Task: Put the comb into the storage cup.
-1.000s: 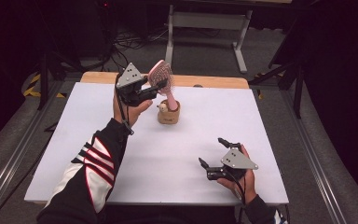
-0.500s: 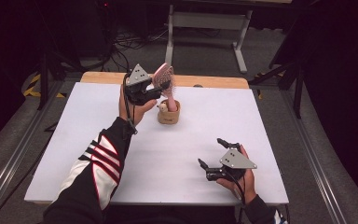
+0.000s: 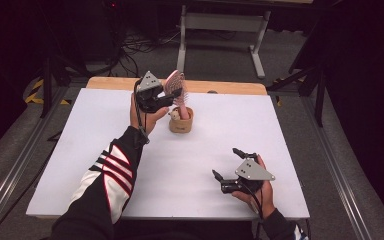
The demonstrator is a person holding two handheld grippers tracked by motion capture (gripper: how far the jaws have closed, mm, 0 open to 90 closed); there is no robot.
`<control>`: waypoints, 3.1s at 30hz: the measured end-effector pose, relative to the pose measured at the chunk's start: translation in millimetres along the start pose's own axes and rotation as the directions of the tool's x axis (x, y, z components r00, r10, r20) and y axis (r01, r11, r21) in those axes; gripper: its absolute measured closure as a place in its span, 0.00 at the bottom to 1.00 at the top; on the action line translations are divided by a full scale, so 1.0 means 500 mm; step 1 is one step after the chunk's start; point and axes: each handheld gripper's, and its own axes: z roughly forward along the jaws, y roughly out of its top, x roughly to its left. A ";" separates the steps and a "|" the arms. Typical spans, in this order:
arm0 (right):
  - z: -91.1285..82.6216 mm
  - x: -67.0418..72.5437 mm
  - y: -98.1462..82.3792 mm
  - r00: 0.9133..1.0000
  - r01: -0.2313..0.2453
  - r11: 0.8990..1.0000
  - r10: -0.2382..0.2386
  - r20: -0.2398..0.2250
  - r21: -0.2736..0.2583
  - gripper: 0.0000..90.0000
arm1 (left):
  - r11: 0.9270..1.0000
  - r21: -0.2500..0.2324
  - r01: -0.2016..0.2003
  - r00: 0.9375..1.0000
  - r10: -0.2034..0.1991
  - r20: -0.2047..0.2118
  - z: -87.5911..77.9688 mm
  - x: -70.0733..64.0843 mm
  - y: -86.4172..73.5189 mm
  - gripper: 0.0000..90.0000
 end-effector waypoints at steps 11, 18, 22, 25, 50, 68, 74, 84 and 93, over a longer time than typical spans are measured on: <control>0.001 0.002 0.000 1.000 0.012 1.000 -0.012 -0.003 0.012 0.08 | 1.000 0.003 0.024 1.000 -0.024 0.010 0.014 0.011 -0.018 0.70; 0.000 0.002 0.001 1.000 0.016 1.000 -0.016 0.001 0.009 0.08 | 0.999 0.011 0.031 0.999 -0.032 0.022 0.022 0.014 -0.030 0.70; 0.002 0.003 0.000 1.000 0.022 1.000 -0.022 0.007 0.022 0.09 | 0.999 0.005 0.042 0.999 -0.042 0.032 0.024 0.017 -0.036 0.70; 0.004 0.005 0.000 1.000 0.027 0.999 -0.027 0.005 0.030 0.09 | 0.999 0.005 0.039 0.999 -0.039 0.019 0.024 0.020 -0.037 0.70; 0.013 0.008 -0.005 0.999 0.037 0.996 -0.035 -0.027 0.078 0.09 | 0.997 0.065 0.039 0.995 -0.033 -0.098 0.032 0.088 -0.041 0.54; 0.018 0.014 -0.006 0.997 0.057 0.993 -0.051 -0.053 0.107 0.09 | 0.992 0.070 0.107 0.987 -0.098 -0.130 0.022 0.119 -0.058 0.33; 0.019 0.014 -0.006 0.997 0.058 0.992 -0.053 -0.051 0.110 0.09 | 0.992 0.066 0.111 0.987 -0.102 -0.128 0.021 0.120 -0.060 0.30; 0.020 0.014 -0.007 0.997 0.066 0.991 -0.061 -0.049 0.117 0.09 | 0.994 0.065 0.093 0.985 -0.082 -0.150 0.015 0.122 -0.056 0.29; 0.019 0.015 -0.006 0.997 0.067 0.991 -0.062 -0.042 0.113 0.09 | 0.994 0.062 0.086 0.985 -0.076 -0.155 0.004 0.120 -0.054 0.25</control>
